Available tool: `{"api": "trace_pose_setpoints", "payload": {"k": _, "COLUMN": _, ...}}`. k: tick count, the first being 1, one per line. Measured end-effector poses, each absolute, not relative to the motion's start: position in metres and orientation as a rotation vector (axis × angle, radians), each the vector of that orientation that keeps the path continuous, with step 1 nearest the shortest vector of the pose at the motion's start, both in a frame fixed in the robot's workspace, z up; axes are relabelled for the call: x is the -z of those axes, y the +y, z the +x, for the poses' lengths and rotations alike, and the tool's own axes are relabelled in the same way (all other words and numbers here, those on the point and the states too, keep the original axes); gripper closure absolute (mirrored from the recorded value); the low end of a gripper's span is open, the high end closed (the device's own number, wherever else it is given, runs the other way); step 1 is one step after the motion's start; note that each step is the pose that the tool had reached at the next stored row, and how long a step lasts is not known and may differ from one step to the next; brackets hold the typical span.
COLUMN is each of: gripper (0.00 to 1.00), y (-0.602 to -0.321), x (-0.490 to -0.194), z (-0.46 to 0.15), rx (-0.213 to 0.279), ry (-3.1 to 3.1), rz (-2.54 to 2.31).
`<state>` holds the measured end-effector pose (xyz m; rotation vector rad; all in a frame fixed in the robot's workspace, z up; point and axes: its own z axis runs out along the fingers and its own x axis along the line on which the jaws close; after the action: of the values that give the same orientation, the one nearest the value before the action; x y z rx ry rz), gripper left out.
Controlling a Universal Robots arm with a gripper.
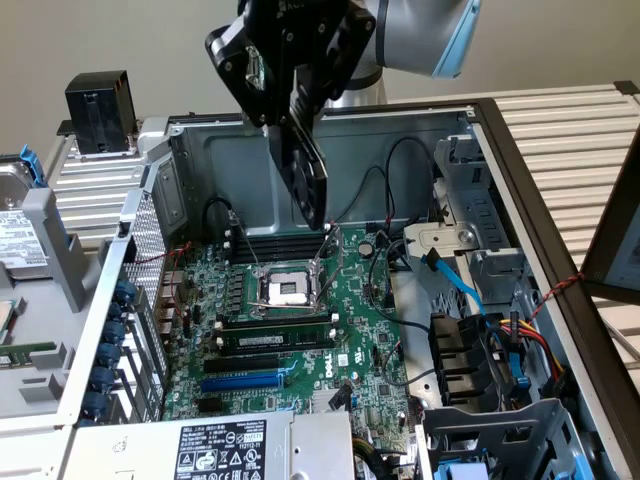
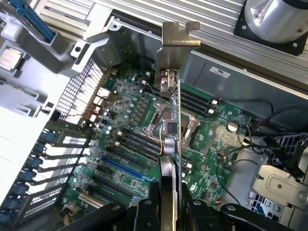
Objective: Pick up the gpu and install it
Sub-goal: 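Insert the gpu into the slot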
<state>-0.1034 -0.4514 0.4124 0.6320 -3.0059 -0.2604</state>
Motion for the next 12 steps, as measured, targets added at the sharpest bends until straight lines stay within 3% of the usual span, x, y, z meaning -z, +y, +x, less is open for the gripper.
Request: {"api": "trace_pose_setpoints", "payload": {"k": 12, "gripper": 0.73, "y": -0.4514, "x": -0.4101, "z": -0.1035, "rx": 0.244, "ry": -2.872, "rz": 1.028}}
